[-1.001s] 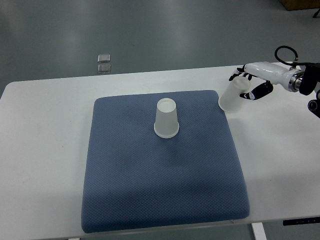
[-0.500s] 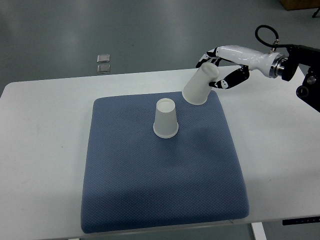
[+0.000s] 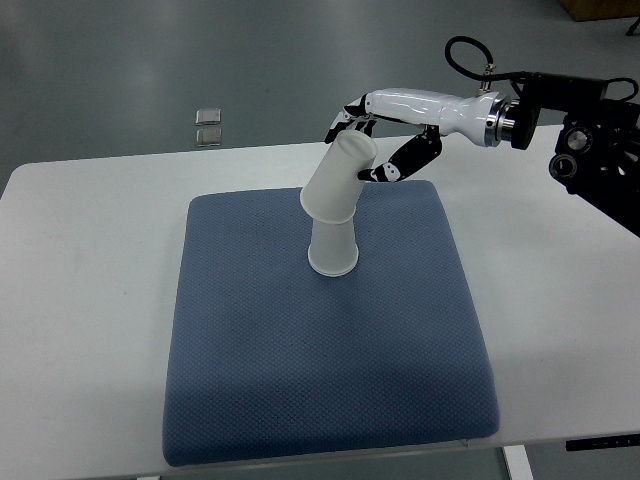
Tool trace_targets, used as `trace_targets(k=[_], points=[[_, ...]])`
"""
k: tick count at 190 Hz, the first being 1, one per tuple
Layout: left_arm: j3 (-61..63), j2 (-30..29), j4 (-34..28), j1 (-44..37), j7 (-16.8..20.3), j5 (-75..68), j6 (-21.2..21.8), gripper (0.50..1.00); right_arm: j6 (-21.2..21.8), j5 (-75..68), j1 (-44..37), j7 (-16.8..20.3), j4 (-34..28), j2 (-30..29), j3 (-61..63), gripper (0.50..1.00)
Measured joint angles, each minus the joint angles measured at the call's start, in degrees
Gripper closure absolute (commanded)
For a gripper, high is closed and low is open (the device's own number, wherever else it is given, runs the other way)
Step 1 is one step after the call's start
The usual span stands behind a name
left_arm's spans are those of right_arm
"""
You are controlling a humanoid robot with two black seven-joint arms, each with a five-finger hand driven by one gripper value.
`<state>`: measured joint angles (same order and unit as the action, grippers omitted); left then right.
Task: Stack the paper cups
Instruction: 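Lower the held cup onto the upside-down cup on the pad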
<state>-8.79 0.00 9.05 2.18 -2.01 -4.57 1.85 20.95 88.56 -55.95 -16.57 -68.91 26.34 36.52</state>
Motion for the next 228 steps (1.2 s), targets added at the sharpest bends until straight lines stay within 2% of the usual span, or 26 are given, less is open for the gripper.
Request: trace_targets(k=[80,228], points=[[0.0,0.0,0.0,0.0,0.0,0.0,0.0,0.500,0.8,4.9,-0.5,0.4,-0.1,-1.2,-0.6,0.859],[0.0,0.0,0.0,0.0,0.0,0.0,0.0,0.500,1.9,4.7,-1.9,0.3,-1.0,-0.2,-0.5,0.857]])
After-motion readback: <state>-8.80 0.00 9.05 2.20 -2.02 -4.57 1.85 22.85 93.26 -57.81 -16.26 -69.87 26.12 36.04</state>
